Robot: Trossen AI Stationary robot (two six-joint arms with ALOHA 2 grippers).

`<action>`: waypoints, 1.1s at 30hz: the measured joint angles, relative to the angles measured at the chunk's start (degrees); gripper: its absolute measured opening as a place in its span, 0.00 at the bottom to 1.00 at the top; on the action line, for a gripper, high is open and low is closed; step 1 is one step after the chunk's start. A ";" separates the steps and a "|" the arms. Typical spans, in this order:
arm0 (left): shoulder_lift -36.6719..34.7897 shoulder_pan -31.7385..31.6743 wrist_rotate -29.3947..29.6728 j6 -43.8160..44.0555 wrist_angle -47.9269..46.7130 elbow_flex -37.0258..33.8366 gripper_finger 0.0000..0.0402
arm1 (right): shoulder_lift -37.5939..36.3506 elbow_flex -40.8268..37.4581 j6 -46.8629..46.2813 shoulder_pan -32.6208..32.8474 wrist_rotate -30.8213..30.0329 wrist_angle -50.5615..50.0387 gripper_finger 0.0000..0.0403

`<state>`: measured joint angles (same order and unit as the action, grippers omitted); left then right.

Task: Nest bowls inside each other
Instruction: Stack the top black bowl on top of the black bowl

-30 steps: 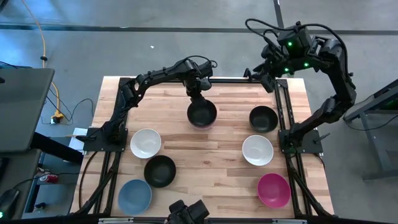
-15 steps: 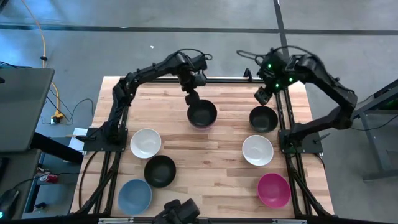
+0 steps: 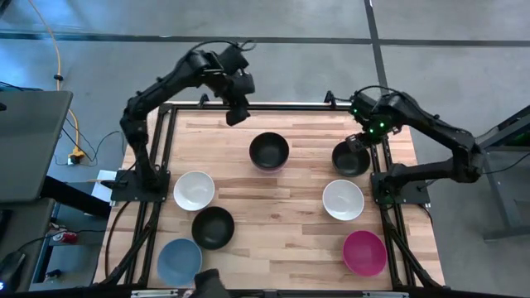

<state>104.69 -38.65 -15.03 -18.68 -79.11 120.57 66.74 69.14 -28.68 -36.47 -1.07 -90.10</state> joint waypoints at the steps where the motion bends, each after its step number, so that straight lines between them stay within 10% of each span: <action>1: -0.94 0.03 -0.01 0.02 0.00 0.00 0.54 | 0.14 -1.49 0.00 -0.43 -0.03 0.13 0.36; 33: -10.39 8.38 3.91 3.74 -4.30 0.00 0.54 | 0.46 -18.57 9.74 -17.35 -2.40 16.37 0.36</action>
<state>94.30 -30.27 -11.11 -14.94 -83.41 120.57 67.20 50.57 -18.95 -53.82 -3.47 -73.73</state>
